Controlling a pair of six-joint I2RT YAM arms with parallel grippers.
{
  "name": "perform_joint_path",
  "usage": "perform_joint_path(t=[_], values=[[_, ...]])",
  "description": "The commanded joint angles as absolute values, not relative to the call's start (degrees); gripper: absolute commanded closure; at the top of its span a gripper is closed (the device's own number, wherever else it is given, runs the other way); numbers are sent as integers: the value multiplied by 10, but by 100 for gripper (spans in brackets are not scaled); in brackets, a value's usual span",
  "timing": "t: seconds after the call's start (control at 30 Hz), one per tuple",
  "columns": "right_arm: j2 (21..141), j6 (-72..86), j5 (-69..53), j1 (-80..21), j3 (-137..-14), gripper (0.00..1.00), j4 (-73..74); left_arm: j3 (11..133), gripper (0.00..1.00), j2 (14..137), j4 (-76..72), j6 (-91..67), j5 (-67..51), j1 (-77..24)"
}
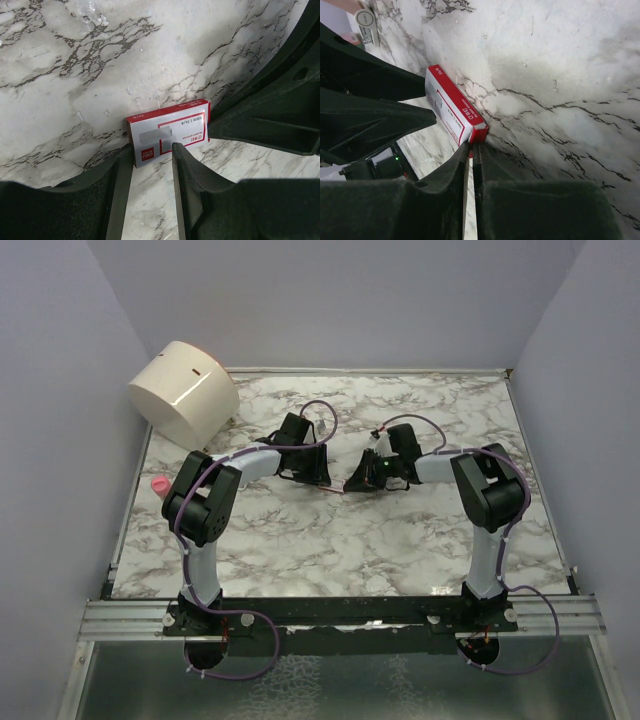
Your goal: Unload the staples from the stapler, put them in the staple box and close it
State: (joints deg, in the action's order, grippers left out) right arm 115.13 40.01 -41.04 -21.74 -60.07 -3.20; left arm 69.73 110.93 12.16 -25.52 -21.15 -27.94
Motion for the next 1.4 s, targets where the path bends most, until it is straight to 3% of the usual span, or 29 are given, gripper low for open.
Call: perform_joint_path(t=[0.0, 0.33, 0.73, 1.37], values=[[1146, 428, -427, -224, -585, 87, -84, 695, 60, 1130, 144, -250, -209, -292], [1123, 436, -411, -222, -563, 79, -91, 696, 60, 1129, 145, -249, -208, -292], [1093, 393, -381, -210, -550, 82, -14, 697, 61, 1128, 148, -247, -202, -292], [1150, 429, -453, -216, -577, 79, -106, 693, 61, 1123, 143, -249, -207, -293]])
